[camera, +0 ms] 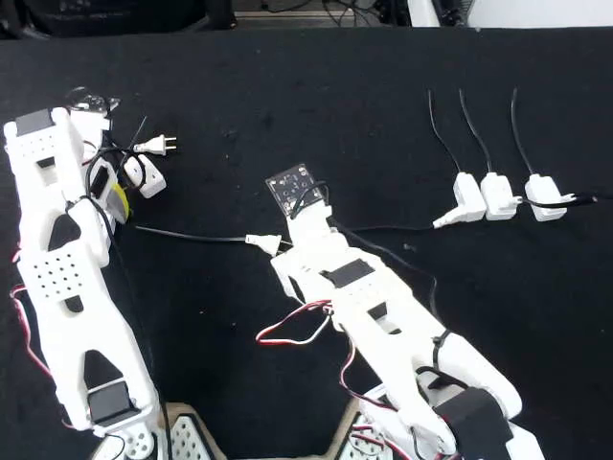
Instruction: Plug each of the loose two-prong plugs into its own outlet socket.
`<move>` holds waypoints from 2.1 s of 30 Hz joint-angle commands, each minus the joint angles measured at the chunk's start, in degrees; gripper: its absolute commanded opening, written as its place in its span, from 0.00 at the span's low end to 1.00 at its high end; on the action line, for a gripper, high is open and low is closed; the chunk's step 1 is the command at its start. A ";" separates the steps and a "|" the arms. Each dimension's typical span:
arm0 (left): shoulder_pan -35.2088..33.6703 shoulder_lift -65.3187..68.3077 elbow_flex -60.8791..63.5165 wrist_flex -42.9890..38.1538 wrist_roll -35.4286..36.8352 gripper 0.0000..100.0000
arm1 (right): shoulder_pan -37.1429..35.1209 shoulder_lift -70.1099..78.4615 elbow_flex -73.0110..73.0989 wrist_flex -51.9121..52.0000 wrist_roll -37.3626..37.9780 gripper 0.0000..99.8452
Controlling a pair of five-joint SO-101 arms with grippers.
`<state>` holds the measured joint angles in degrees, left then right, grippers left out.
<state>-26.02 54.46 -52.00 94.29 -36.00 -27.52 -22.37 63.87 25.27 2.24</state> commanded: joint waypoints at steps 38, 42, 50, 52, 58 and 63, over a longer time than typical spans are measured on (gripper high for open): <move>-22.02 -39.21 52.09 -7.91 29.71 0.03 | -0.44 -2.24 0.13 -1.05 -0.26 0.13; -15.60 -48.44 65.89 -15.47 34.73 0.03 | -0.44 -2.24 0.13 -1.05 -0.26 0.13; 8.92 -60.57 75.03 -19.16 41.58 0.03 | -0.44 -2.24 0.13 -0.88 -0.26 0.13; 12.62 -61.36 75.03 -19.16 41.58 0.03 | -0.44 -2.24 0.13 -0.88 -0.26 0.13; 14.64 -61.71 74.95 -18.90 41.23 0.23 | -0.44 -2.24 0.13 -0.88 -0.26 0.13; 12.18 -62.07 73.98 -18.81 36.92 0.25 | -0.44 -2.24 0.13 -0.88 -0.26 0.13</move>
<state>-12.04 -5.23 23.52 75.74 4.70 -27.52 -22.37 63.87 25.27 2.24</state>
